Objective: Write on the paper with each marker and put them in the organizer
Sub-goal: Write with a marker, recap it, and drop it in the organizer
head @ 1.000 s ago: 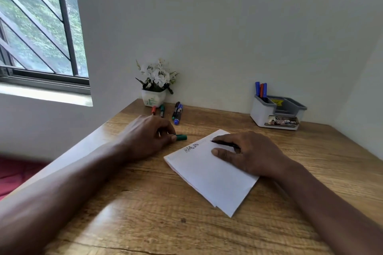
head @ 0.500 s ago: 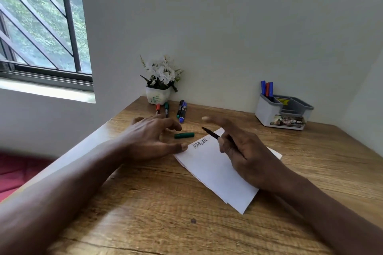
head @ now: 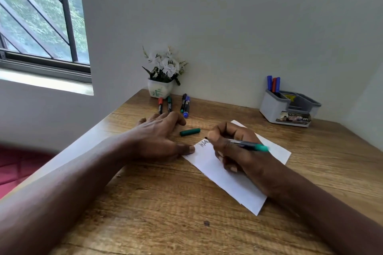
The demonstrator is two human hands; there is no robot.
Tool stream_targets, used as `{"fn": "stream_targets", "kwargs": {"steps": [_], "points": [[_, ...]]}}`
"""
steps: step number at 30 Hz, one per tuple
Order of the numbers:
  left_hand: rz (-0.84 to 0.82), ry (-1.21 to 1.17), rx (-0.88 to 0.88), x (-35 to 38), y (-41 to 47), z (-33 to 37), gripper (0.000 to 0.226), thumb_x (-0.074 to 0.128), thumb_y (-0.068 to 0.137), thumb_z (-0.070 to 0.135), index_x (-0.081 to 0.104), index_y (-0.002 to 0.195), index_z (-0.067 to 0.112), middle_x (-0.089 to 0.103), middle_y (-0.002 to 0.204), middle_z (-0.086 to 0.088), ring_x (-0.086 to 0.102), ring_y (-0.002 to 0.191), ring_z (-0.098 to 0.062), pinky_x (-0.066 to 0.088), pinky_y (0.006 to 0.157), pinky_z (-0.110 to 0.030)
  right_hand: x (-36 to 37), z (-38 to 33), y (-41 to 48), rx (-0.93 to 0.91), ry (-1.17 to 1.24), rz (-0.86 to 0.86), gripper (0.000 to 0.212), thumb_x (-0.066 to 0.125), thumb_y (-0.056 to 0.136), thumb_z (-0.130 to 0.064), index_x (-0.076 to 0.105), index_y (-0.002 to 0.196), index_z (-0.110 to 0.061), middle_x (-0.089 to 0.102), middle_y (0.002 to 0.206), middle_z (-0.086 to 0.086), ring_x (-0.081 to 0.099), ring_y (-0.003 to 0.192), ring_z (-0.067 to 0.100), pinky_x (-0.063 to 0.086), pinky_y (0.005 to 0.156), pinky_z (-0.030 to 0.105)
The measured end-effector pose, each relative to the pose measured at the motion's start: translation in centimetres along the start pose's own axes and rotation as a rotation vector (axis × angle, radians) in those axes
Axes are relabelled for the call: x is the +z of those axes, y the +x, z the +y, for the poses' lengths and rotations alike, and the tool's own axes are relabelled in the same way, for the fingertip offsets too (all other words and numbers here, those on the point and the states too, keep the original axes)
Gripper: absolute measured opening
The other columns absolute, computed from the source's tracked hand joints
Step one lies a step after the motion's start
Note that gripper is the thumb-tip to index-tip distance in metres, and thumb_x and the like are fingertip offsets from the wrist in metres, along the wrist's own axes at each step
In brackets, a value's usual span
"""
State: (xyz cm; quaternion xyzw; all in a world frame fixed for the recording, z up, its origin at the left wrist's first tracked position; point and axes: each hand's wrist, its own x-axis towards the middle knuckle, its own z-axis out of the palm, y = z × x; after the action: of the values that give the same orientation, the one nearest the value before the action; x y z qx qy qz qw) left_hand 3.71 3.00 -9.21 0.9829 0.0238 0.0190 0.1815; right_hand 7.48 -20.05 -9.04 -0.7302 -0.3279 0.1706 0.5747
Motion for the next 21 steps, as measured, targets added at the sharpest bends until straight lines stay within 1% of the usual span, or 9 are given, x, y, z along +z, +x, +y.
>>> {"fn": "stream_targets", "kwargs": {"steps": [1, 3, 5, 9, 11, 13, 15, 18, 21], "points": [[-0.002, 0.001, -0.001, 0.0, 0.0, 0.0, 0.07, 0.06, 0.081, 0.074, 0.034, 0.139, 0.044, 0.033, 0.158, 0.008, 0.029, 0.143, -0.017, 0.024, 0.119, -0.05, 0.0, -0.2, 0.0, 0.009, -0.048, 0.034, 0.036, 0.065, 0.089, -0.053, 0.064, 0.091, -0.017, 0.054, 0.068, 0.004, 0.047, 0.062, 0.017, 0.041, 0.051, 0.025], [-0.007, -0.001, -0.007, 0.0, 0.1, 0.0, 0.073, 0.06, 0.081, 0.075, 0.033, 0.141, 0.044, 0.033, 0.158, 0.007, 0.028, 0.144, -0.018, 0.024, 0.119, -0.05, 0.1, -0.6, -0.1, 0.009, -0.054, 0.045, 0.032, 0.055, 0.099, -0.044, 0.068, 0.09, -0.016, 0.061, 0.067, 0.008, 0.055, 0.064, 0.022, 0.044, 0.055, 0.03], [-0.014, 0.004, -0.012, 0.0, 0.1, 0.1, 0.073, 0.06, 0.081, 0.075, 0.033, 0.141, 0.043, 0.032, 0.159, 0.006, 0.027, 0.144, -0.019, 0.023, 0.118, -0.05, 0.5, -0.8, -0.2, -0.013, -0.05, 0.023, 0.022, 0.057, 0.101, -0.027, 0.072, 0.1, -0.012, 0.07, 0.076, 0.011, 0.066, 0.072, 0.023, 0.05, 0.059, 0.032], [-0.052, 0.016, -0.018, -0.2, 0.0, 0.2, 0.071, 0.058, 0.084, 0.072, 0.032, 0.143, 0.042, 0.03, 0.161, 0.005, 0.023, 0.147, -0.02, 0.019, 0.121, -0.053, 1.5, -1.0, -0.2, -0.041, -0.13, -0.008, 0.017, 0.063, 0.098, -0.019, 0.077, 0.101, -0.01, 0.075, 0.08, 0.009, 0.07, 0.075, 0.019, 0.055, 0.064, 0.026], [-0.066, 0.037, -0.022, -0.3, -0.1, 0.1, 0.077, 0.054, 0.083, 0.077, 0.031, 0.146, 0.039, 0.029, 0.161, 0.004, 0.023, 0.148, -0.02, 0.019, 0.121, -0.052, 1.7, -0.9, -0.1, 0.003, -0.122, 0.024, 0.013, 0.067, 0.095, -0.01, 0.074, 0.105, -0.011, 0.077, 0.08, 0.011, 0.072, 0.074, 0.02, 0.057, 0.066, 0.028], [-0.091, 0.069, -0.027, -0.5, -0.2, 0.0, 0.087, 0.048, 0.082, 0.081, 0.025, 0.153, 0.035, 0.025, 0.163, 0.004, 0.023, 0.149, -0.02, 0.018, 0.123, -0.05, 1.6, -0.8, 0.0, 0.058, -0.098, 0.054, 0.015, 0.072, 0.088, -0.004, 0.074, 0.101, -0.011, 0.078, 0.082, 0.015, 0.073, 0.075, 0.023, 0.061, 0.072, 0.035], [-0.12, 0.091, -0.028, -0.5, -0.2, 0.0, 0.094, 0.044, 0.084, 0.081, 0.017, 0.159, 0.031, 0.017, 0.167, 0.003, 0.019, 0.152, -0.019, 0.013, 0.125, -0.049, 1.6, -0.8, 0.2, 0.062, -0.13, 0.049, 0.01, 0.076, 0.084, -0.003, 0.077, 0.091, -0.01, 0.077, 0.083, 0.017, 0.073, 0.075, 0.025, 0.062, 0.075, 0.038], [-0.152, 0.107, -0.033, -0.5, -0.3, 0.0, 0.097, 0.038, 0.086, 0.08, 0.008, 0.162, 0.027, 0.004, 0.17, 0.006, 0.011, 0.155, -0.015, 0.004, 0.126, -0.05, 1.8, -0.7, 0.3, -0.001, -0.168, 0.062, 0.002, 0.074, 0.084, -0.003, 0.074, 0.082, -0.005, 0.075, 0.073, 0.013, 0.069, 0.064, 0.021, 0.058, 0.059, 0.028], [-0.166, 0.113, -0.036, -0.5, -0.3, 0.0, 0.096, 0.035, 0.088, 0.08, 0.005, 0.162, 0.028, -0.001, 0.17, 0.007, 0.006, 0.156, -0.014, 0.002, 0.126, -0.051, 2.1, -0.5, 0.2, -0.078, -0.229, 0.114, 0.009, 0.073, 0.084, -0.006, 0.069, 0.078, -0.001, 0.067, 0.06, 0.006, 0.062, 0.052, 0.01, 0.048, 0.051, 0.019]]}}
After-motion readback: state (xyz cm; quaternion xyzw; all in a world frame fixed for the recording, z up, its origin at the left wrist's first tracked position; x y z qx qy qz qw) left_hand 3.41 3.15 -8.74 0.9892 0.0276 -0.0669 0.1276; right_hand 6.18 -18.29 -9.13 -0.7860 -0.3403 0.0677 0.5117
